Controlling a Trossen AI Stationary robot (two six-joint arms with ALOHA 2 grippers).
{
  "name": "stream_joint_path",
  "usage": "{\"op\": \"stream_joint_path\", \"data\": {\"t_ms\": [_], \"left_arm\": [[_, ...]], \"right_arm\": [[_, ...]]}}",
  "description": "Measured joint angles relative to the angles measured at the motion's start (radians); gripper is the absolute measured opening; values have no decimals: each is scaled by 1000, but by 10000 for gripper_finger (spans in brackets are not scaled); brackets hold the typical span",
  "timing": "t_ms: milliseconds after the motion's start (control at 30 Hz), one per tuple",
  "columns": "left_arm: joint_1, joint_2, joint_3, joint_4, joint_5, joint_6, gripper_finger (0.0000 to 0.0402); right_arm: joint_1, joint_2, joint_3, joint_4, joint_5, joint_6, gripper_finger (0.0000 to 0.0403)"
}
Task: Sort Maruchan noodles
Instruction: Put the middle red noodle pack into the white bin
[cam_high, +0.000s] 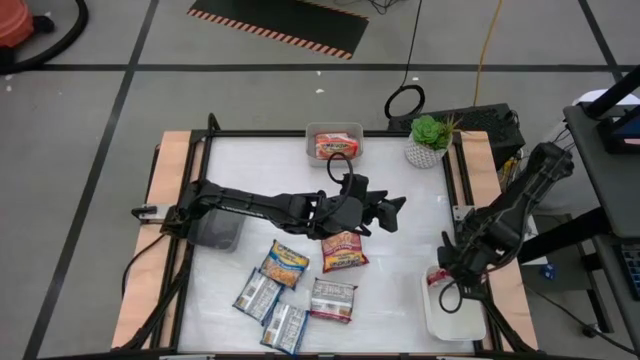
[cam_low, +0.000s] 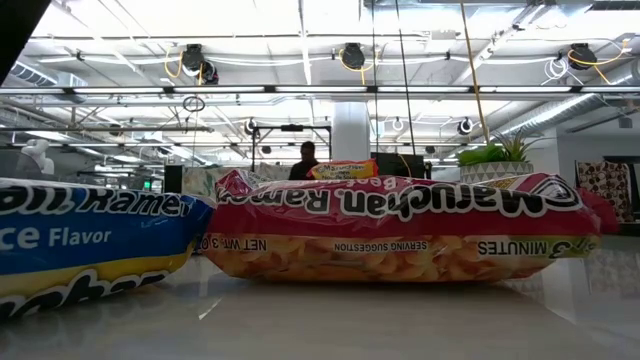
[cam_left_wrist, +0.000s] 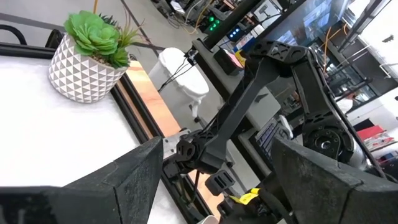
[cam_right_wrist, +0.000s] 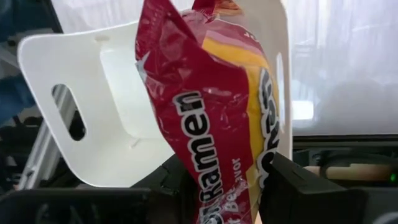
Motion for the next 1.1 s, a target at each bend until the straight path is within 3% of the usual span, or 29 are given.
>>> {"op": "stream_joint_path", "data": {"t_ms": [367, 700, 900, 1100], "left_arm": [[-20, 0, 0, -8, 2, -3, 303], [-37, 0, 0, -84, 7, -50, 303], [-44, 0, 0, -90, 83, -51, 303], [-64, 0, 0, -199, 199, -72, 303]], "right_arm": [[-10, 46, 0, -27, 0, -69, 125], [-10, 66, 0, -65, 31, -39, 205], [-9, 52, 0, -52, 28, 26, 248], [-9, -22, 37, 17, 33, 77, 255]]}}
